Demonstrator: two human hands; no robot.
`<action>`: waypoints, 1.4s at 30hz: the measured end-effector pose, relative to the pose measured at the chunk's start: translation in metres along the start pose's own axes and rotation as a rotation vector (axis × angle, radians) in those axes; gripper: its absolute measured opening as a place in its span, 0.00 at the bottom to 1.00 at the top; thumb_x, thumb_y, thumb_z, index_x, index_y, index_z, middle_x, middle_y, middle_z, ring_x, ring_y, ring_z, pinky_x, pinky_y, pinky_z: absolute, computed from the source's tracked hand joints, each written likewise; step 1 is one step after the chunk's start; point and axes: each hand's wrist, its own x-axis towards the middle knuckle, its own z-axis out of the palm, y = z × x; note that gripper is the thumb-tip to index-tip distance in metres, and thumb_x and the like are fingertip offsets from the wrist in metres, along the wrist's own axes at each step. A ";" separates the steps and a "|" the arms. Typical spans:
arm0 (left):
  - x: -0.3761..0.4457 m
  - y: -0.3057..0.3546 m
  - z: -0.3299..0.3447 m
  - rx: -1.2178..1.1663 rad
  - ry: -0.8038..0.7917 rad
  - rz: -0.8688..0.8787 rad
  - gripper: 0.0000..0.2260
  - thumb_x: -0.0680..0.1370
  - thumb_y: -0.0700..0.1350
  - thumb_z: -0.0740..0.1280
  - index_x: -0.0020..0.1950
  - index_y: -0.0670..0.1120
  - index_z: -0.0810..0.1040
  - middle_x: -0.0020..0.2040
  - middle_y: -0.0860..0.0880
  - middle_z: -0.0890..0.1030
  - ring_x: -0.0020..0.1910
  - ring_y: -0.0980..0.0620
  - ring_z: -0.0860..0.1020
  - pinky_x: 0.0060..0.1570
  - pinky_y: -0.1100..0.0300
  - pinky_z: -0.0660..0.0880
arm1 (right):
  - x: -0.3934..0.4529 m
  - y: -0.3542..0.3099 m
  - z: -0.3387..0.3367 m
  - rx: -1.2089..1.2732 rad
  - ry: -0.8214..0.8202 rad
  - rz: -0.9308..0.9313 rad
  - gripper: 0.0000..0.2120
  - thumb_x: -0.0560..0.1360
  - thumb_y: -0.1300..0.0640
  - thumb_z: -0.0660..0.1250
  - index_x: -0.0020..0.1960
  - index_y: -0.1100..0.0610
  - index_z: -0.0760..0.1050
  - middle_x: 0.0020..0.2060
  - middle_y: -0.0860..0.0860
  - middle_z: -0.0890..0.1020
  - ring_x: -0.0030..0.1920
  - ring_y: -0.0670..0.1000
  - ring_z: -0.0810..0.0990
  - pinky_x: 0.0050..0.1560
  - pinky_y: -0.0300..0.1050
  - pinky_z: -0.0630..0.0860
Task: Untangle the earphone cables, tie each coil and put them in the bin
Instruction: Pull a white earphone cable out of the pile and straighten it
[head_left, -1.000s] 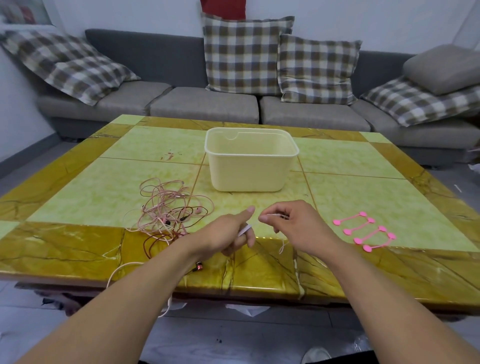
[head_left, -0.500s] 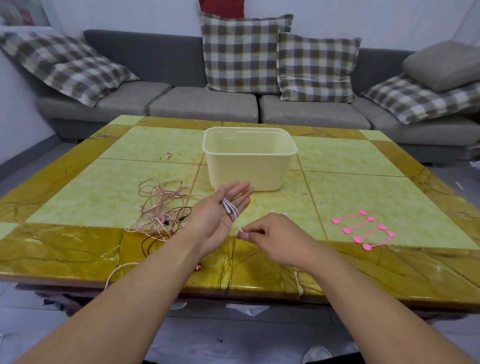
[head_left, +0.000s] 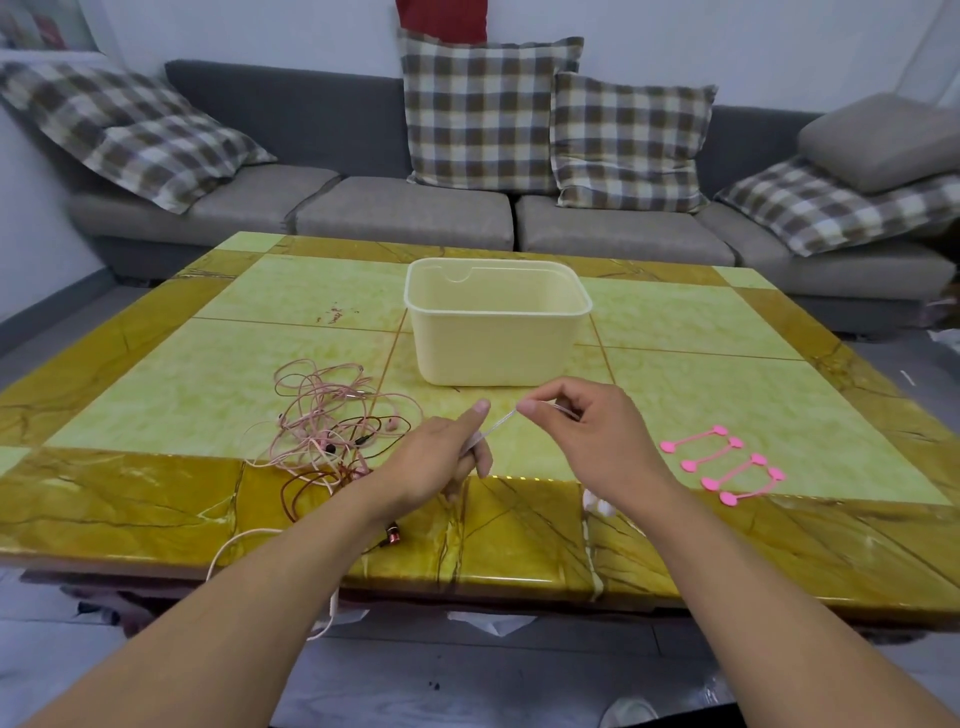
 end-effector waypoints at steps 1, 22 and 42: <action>0.000 0.000 0.000 -0.030 -0.036 -0.026 0.30 0.84 0.62 0.51 0.32 0.45 0.76 0.24 0.48 0.64 0.24 0.50 0.68 0.33 0.59 0.72 | 0.002 0.003 0.000 0.005 0.020 0.009 0.04 0.77 0.49 0.73 0.43 0.46 0.85 0.24 0.42 0.71 0.26 0.43 0.65 0.30 0.37 0.63; 0.014 0.002 0.011 -0.723 0.312 0.074 0.17 0.87 0.44 0.52 0.73 0.42 0.69 0.61 0.49 0.84 0.64 0.56 0.79 0.74 0.53 0.64 | -0.005 0.009 0.058 -0.283 -0.432 0.145 0.11 0.82 0.48 0.65 0.52 0.49 0.86 0.32 0.52 0.82 0.32 0.54 0.78 0.37 0.45 0.74; 0.004 0.002 0.014 -0.180 -0.183 -0.177 0.32 0.82 0.66 0.49 0.32 0.44 0.71 0.23 0.50 0.62 0.22 0.52 0.60 0.31 0.58 0.68 | 0.000 0.010 0.017 -0.019 -0.191 0.135 0.06 0.71 0.50 0.79 0.41 0.51 0.85 0.32 0.45 0.83 0.31 0.43 0.75 0.35 0.38 0.70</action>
